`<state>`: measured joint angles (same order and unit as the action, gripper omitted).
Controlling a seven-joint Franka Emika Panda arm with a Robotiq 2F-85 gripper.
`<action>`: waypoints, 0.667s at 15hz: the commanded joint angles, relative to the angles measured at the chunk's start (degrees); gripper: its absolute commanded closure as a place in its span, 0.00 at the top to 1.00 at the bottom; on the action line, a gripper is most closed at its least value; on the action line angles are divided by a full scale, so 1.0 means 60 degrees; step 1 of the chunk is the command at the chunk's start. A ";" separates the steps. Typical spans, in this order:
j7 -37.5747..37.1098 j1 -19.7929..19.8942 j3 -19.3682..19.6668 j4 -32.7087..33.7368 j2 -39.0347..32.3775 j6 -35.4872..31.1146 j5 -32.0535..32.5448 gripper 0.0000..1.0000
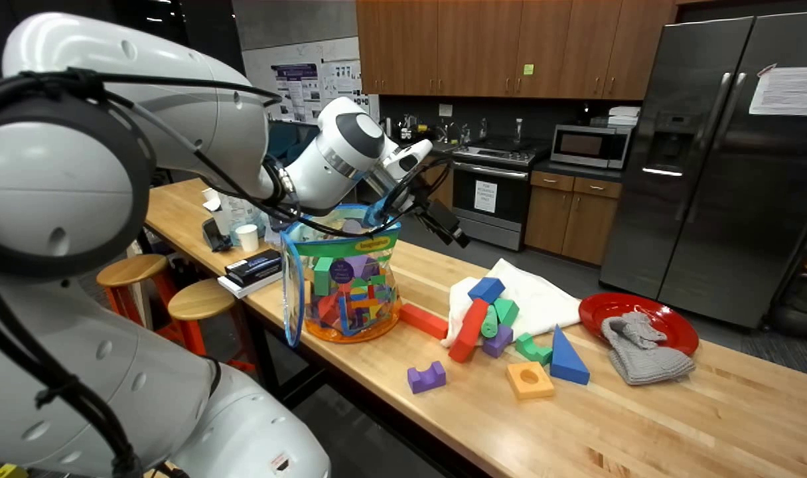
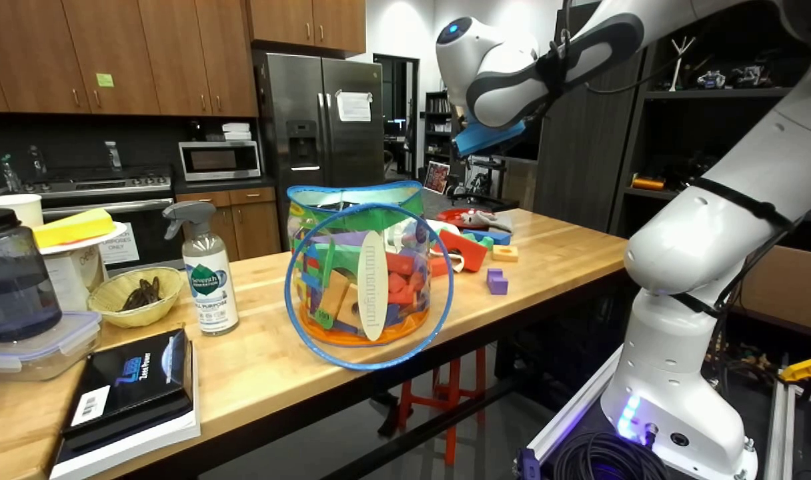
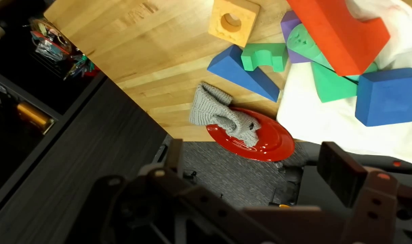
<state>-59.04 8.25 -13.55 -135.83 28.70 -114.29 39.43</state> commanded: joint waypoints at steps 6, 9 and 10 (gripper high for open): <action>-0.0738 -0.0516 0.0208 0.0307 -0.0219 0.1168 -0.0397 1.00; -0.1133 -0.0629 0.0211 0.0427 -0.0298 0.1642 -0.0673 1.00; -0.1245 -0.0659 0.0212 0.0470 -0.0332 0.1755 -0.0749 1.00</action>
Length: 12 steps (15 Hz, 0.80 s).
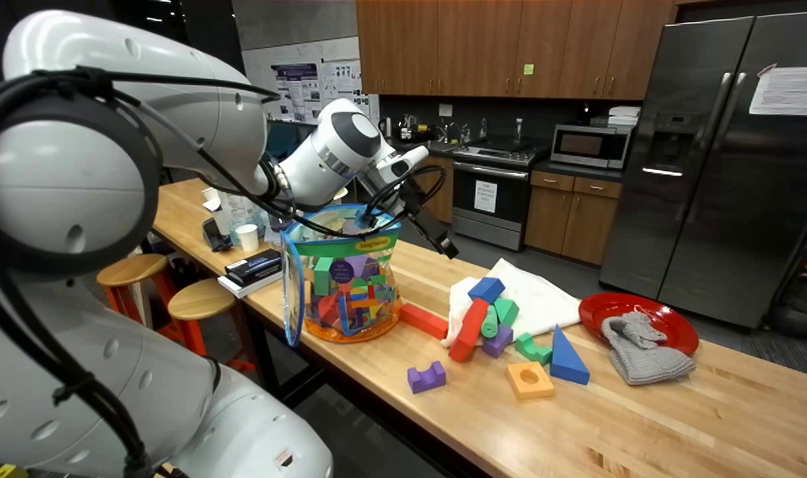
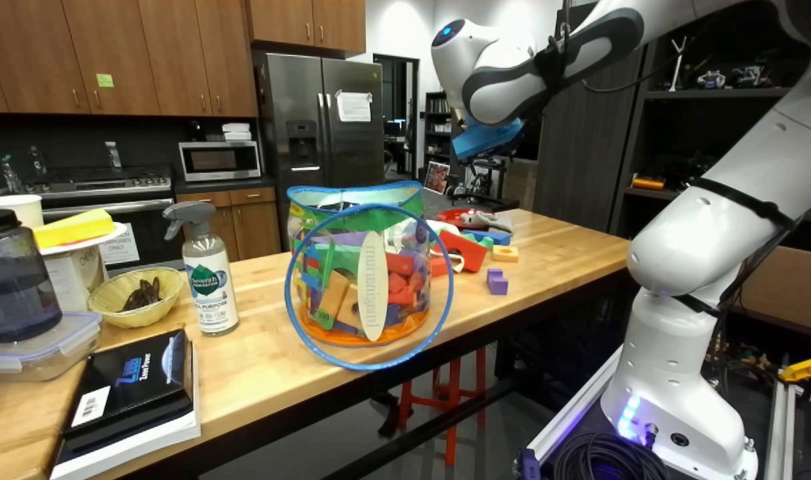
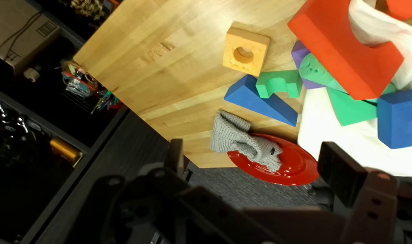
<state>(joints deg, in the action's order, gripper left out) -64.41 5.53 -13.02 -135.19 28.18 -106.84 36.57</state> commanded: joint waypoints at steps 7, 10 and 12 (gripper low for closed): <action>-0.0760 -0.0360 0.0161 0.0535 -0.0386 0.0783 -0.0477 1.00; -0.0736 -0.0397 0.0174 0.0371 -0.0319 0.0695 -0.0376 1.00; -0.0737 -0.0412 0.0171 0.0376 -0.0319 0.0694 -0.0378 1.00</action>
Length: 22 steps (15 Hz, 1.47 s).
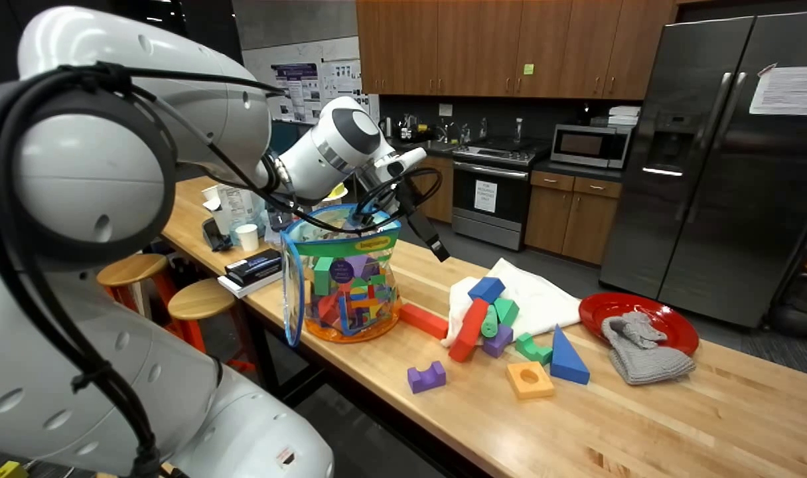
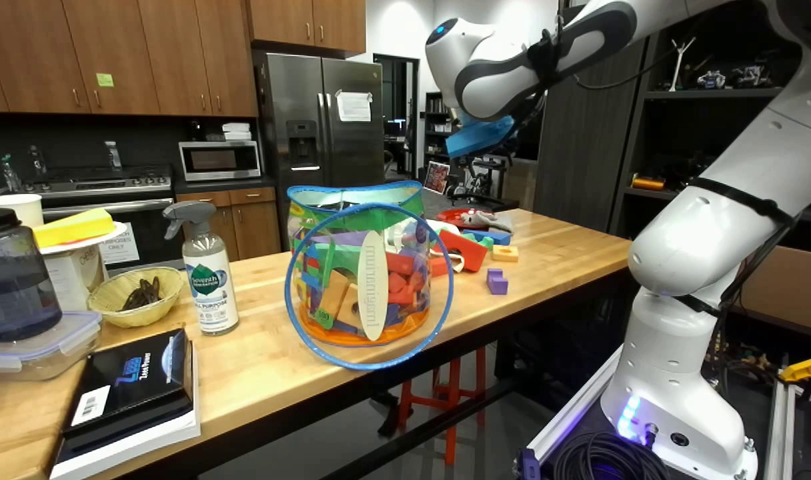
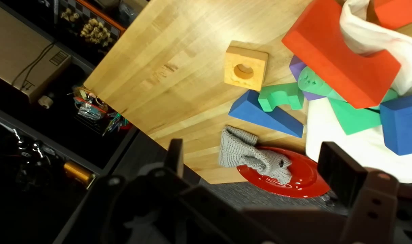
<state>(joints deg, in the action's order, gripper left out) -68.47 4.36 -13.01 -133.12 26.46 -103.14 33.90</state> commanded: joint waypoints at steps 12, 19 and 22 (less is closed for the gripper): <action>-0.0974 -0.0251 0.0080 0.0389 -0.0295 0.1217 -0.0766 1.00; -0.2064 -0.0318 0.0236 0.0912 -0.0620 0.2057 -0.2331 1.00; -0.2341 -0.0338 0.0356 0.1032 -0.0668 0.2005 -0.3134 1.00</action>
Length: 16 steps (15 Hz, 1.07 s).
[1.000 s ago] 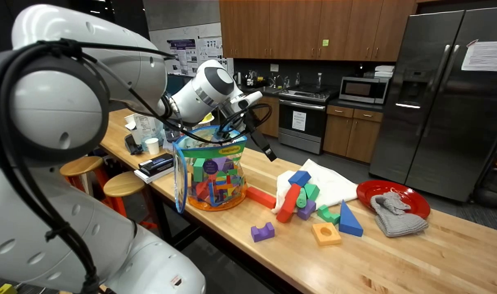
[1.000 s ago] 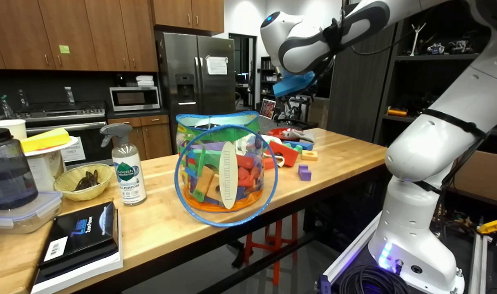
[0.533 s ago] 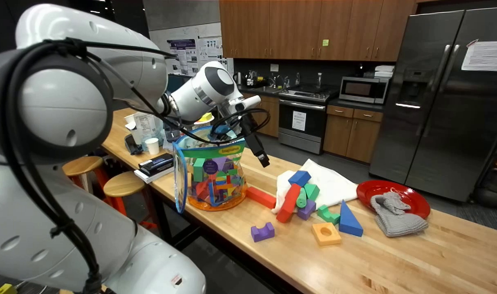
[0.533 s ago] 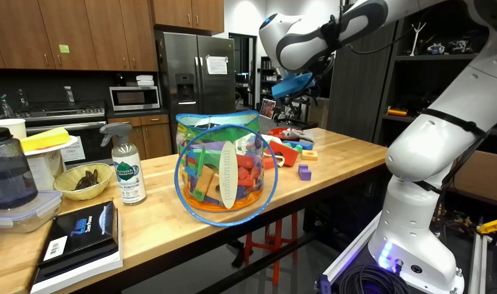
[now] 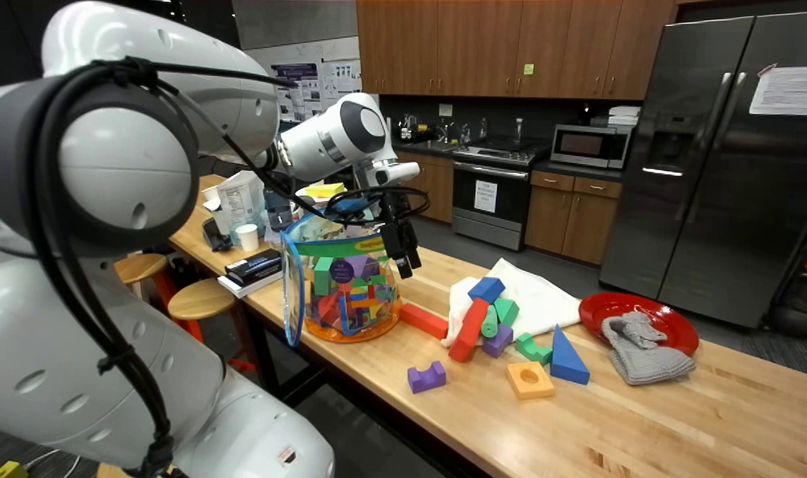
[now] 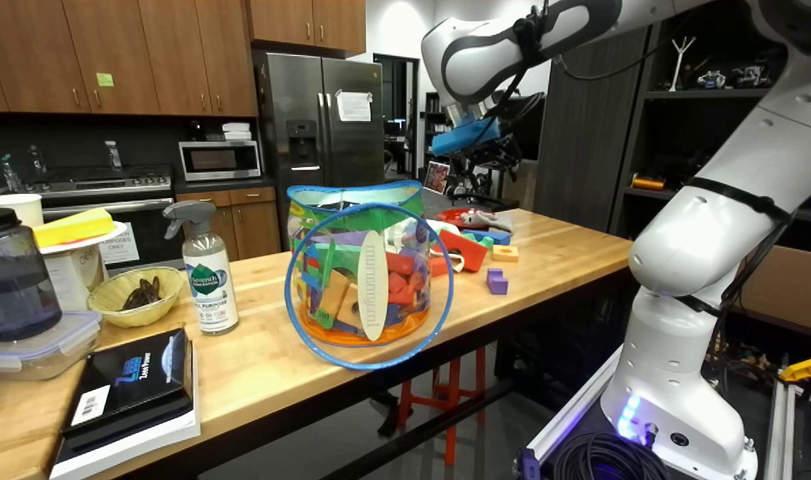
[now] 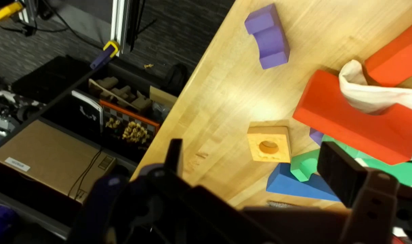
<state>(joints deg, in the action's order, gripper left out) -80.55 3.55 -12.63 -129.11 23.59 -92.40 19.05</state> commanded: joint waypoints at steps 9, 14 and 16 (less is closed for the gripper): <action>-0.0335 -0.0210 0.0317 0.0219 -0.0108 0.0022 -0.0798 1.00; -0.0360 -0.0215 0.0318 0.0220 -0.0116 0.0021 -0.0798 1.00; -0.0362 -0.0216 0.0319 0.0220 -0.0117 0.0021 -0.0798 1.00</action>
<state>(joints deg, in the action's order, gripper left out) -82.42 3.34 -11.63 -127.92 23.01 -92.49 13.95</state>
